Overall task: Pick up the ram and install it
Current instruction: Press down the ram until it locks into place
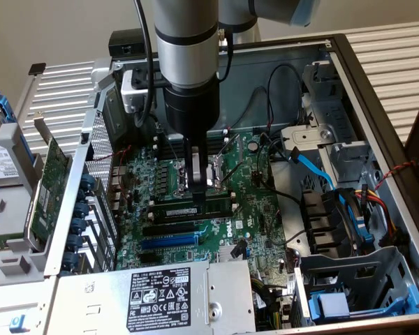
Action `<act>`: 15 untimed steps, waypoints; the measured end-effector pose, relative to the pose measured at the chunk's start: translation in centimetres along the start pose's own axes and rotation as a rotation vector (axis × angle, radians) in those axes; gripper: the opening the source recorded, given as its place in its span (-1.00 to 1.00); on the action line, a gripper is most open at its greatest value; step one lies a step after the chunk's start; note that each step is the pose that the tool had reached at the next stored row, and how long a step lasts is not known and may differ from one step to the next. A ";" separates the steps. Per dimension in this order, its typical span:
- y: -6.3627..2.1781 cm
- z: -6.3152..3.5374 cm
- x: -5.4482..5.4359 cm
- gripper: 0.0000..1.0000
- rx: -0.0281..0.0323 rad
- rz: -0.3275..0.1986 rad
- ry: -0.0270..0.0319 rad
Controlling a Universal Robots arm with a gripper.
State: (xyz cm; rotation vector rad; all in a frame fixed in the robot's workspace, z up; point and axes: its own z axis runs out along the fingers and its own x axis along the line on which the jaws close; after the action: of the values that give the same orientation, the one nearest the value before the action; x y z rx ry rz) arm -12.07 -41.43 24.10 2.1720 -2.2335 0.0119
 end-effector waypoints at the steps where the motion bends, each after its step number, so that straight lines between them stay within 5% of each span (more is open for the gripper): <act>1: 0.01 -0.04 0.0 -0.58 0.0001 0.000 -0.0001; 15: 0.14 -0.23 0.0 -0.58 -0.0070 0.000 0.0002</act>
State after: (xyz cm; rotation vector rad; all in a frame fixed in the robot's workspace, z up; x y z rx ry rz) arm -12.21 -41.43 24.33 2.1684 -2.2299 0.0043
